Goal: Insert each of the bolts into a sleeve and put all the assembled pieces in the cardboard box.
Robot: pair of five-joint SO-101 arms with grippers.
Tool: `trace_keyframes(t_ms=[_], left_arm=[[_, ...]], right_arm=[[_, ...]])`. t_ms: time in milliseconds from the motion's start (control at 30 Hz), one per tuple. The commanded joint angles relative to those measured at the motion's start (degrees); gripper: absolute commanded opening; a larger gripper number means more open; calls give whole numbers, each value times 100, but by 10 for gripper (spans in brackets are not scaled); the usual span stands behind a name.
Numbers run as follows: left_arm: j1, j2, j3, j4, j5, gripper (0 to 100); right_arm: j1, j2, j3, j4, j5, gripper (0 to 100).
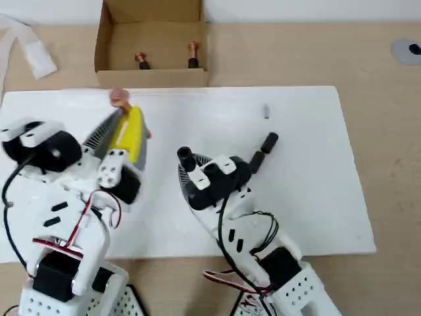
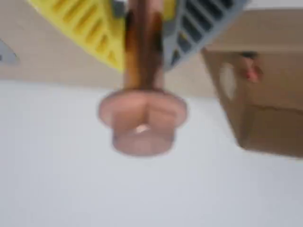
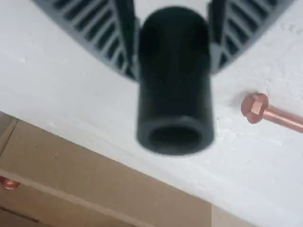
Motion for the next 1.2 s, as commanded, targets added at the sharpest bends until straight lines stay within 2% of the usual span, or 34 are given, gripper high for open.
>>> trace_keyframes(t_ms=[0,200,367,667,833,1167], left_arm=[[545,-13,-589,273,35,6],[703,-13,-607,352,-343,6],[730,-13,-580,396,-352,6],[1407,-4,-316,352,-334,6],[1371,-4,-246,396,-343,6],[879,-48,176,360,-334,6]], right_arm=[[-84,-259,4,-176,-53,9],[-84,-602,215,-185,-44,9],[-92,-1015,374,-185,-44,9],[-84,-1297,382,-132,-44,9],[-84,-1323,356,-132,-44,9],[-75,-1332,338,-176,-44,9]])
